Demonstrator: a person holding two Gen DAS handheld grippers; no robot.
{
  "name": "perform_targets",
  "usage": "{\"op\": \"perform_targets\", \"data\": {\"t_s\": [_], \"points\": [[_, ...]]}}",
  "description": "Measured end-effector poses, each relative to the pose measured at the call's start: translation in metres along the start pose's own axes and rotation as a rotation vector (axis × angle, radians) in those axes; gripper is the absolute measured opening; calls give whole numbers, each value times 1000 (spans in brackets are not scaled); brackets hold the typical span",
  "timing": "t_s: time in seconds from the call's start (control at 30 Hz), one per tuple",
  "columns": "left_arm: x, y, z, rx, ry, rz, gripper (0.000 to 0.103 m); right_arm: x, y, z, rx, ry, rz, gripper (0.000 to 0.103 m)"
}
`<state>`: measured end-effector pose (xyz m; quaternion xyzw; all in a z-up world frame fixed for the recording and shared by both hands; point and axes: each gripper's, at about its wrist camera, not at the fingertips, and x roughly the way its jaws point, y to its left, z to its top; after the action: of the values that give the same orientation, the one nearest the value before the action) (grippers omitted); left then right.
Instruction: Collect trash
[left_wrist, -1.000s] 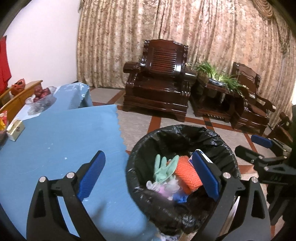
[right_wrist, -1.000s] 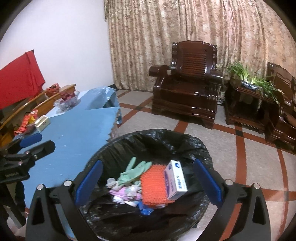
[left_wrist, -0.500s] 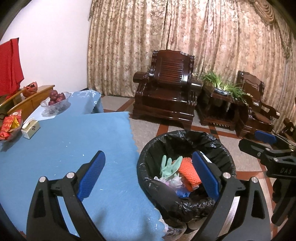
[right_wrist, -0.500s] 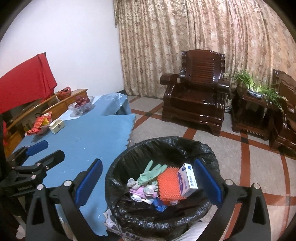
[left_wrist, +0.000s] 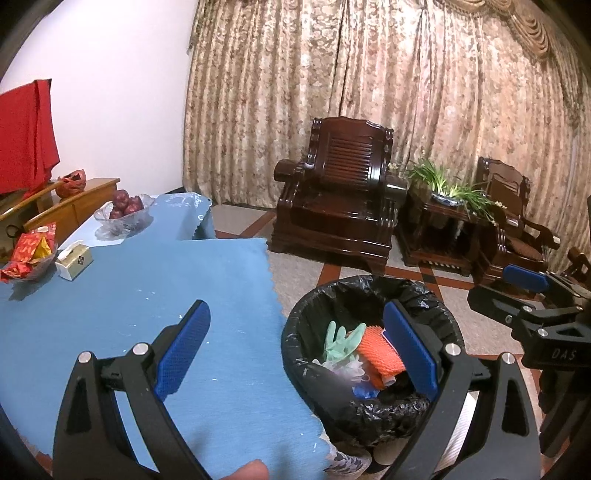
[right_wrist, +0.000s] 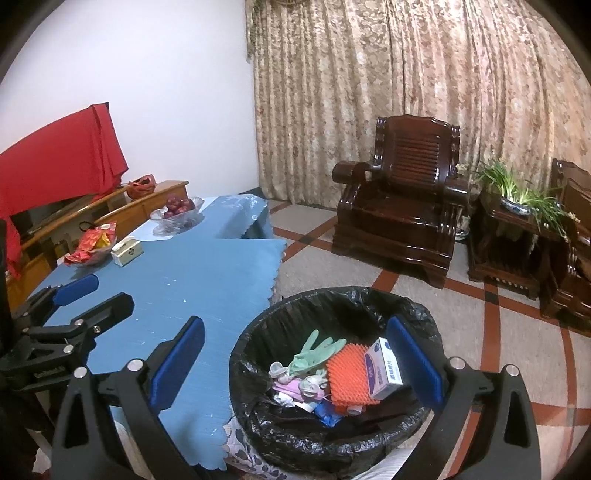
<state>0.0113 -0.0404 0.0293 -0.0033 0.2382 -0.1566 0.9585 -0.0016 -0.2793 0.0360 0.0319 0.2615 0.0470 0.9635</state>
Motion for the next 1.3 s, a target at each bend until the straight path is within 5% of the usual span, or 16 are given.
{"op": "perform_targets", "data": {"t_s": [1.3], "points": [[-5, 4, -2, 5, -2, 19, 92, 2, 7, -1, 1, 7, 0, 97]]}}
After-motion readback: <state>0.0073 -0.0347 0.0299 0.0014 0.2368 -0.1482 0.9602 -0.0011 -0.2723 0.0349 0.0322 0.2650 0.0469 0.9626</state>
